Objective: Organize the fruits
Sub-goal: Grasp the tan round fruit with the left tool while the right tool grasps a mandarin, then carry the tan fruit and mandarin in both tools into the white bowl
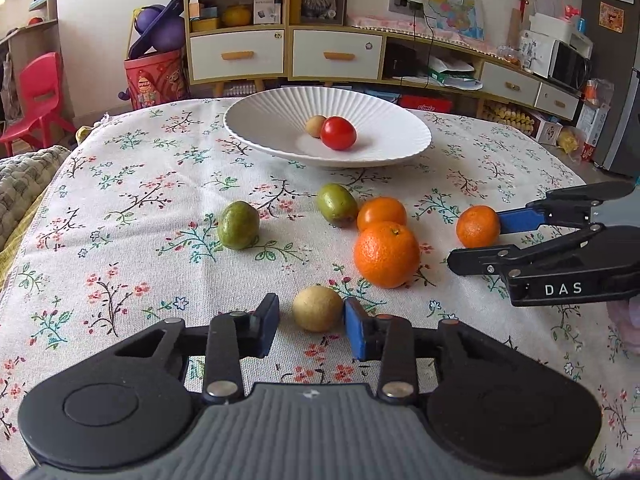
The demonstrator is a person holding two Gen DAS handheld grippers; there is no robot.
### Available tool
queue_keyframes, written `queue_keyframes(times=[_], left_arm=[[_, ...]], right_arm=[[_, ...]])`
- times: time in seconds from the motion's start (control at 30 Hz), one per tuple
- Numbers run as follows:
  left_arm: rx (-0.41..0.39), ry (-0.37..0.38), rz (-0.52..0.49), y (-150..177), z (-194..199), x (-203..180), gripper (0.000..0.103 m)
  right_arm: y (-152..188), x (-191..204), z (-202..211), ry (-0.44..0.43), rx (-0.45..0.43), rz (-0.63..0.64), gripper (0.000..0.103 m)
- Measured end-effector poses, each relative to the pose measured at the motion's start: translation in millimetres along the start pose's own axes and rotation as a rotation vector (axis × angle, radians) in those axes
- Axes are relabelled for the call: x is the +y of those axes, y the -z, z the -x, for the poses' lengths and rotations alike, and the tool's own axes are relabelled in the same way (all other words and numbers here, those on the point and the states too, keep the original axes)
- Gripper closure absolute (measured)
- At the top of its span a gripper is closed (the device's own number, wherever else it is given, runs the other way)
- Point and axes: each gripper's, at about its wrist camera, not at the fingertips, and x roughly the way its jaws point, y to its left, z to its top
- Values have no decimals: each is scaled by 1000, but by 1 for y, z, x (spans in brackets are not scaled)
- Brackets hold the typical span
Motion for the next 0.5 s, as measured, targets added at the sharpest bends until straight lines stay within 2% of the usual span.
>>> queue_keyframes(times=[0.07, 0.2, 0.27, 0.5], left_arm=[[1, 4, -2, 0, 0, -1, 91], [1, 5, 4, -1, 0, 0, 91], [1, 6, 8, -1, 1, 0, 91], [4, 1, 14, -6, 1, 2, 92]], right_arm=[[-1, -1, 0, 2, -1, -3, 55], [-2, -2, 1, 8, -5, -7, 63], [-2, -2, 2, 10, -6, -14, 70], [-6, -2, 3, 6, -7, -17, 71]])
